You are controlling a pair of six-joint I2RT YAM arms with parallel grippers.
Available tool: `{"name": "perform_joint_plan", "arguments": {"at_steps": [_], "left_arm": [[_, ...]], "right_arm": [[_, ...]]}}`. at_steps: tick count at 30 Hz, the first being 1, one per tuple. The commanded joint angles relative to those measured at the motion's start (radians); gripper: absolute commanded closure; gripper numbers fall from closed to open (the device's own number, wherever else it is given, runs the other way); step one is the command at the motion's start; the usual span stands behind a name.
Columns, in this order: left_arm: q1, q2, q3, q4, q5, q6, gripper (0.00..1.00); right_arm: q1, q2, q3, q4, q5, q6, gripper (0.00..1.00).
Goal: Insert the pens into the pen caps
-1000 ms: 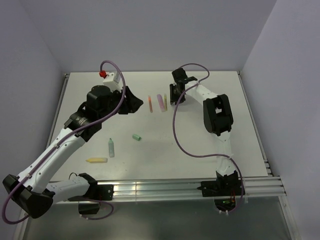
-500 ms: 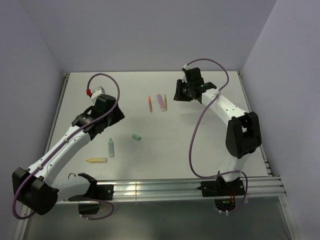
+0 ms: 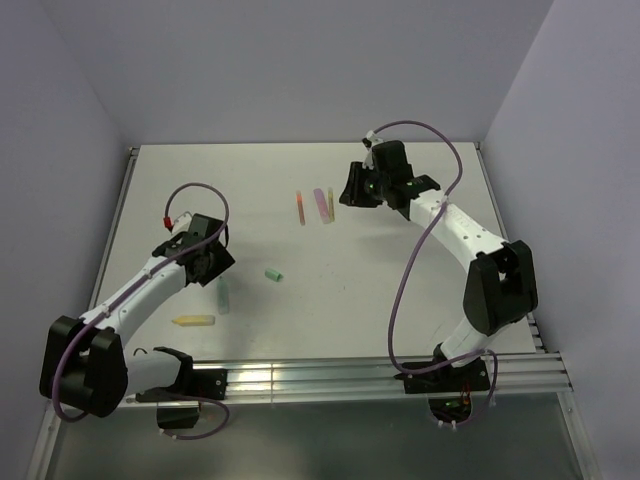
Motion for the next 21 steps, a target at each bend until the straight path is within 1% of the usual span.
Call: {"name": "perform_joint_plan", "arguments": {"at_steps": [1,13,21], "left_arm": [[0.004,0.024,-0.001,0.033,0.005,-0.029,0.46],[0.016,0.065,-0.027,0.001,0.004,-0.087,0.45],[0.033,0.07,-0.064,0.024,0.033,-0.11,0.44]], "right_arm": [[0.006,-0.062,-0.009,0.055,-0.026,0.008,0.6],[0.006,-0.085,-0.019,0.067,-0.047,0.006,0.6],[0.006,-0.089,-0.023,0.07,-0.055,0.009,0.6]]}}
